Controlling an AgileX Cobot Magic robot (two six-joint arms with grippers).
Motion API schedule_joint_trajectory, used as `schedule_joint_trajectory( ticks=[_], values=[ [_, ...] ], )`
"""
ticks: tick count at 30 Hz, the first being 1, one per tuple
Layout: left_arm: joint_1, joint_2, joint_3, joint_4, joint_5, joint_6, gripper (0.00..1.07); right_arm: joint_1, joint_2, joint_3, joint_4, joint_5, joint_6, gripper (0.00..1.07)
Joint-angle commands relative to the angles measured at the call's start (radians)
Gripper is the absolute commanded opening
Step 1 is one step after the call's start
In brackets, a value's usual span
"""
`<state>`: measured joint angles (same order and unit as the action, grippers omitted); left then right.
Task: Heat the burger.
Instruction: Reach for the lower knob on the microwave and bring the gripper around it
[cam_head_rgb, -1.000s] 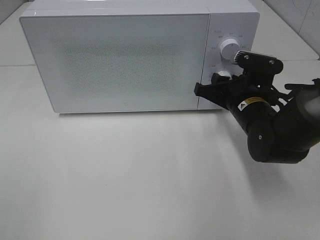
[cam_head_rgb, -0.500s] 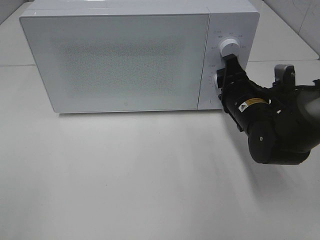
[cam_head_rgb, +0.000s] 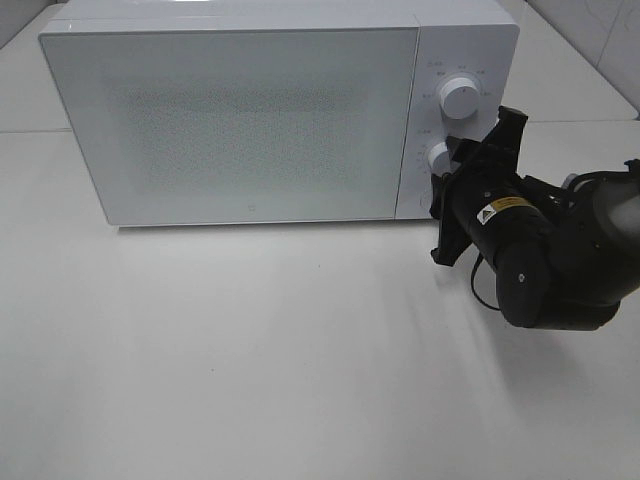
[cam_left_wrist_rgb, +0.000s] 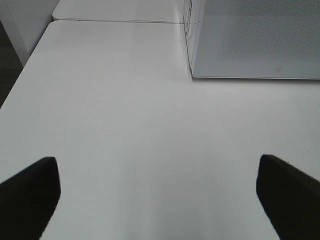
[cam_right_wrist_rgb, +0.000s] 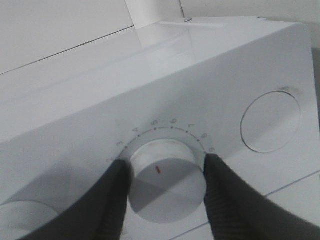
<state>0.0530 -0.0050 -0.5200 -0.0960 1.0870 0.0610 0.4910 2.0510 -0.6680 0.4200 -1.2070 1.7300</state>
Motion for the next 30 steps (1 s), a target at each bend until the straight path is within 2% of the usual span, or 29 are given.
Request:
schedule_joint_trajectory(
  ticks=[1,8,23,30],
  values=[
    [0.002,-0.016,0.003,0.001,-0.015,-0.006,1.0,-0.004,-0.006,-0.025,-0.04,-0.084,0.014,0.26],
    [0.002,-0.016,0.003,0.001,-0.015,-0.006,1.0,-0.004,-0.006,-0.025,-0.04,-0.082,0.069,0.34],
    [0.002,-0.016,0.003,0.001,-0.015,-0.006,1.0,-0.004,-0.006,-0.025,-0.04,-0.08,0.07,0.4],
    [0.002,-0.016,0.003,0.001,-0.015,-0.006,1.0,-0.004,-0.006,-0.025,-0.04,-0.08,0.073,0.51]
  ],
)
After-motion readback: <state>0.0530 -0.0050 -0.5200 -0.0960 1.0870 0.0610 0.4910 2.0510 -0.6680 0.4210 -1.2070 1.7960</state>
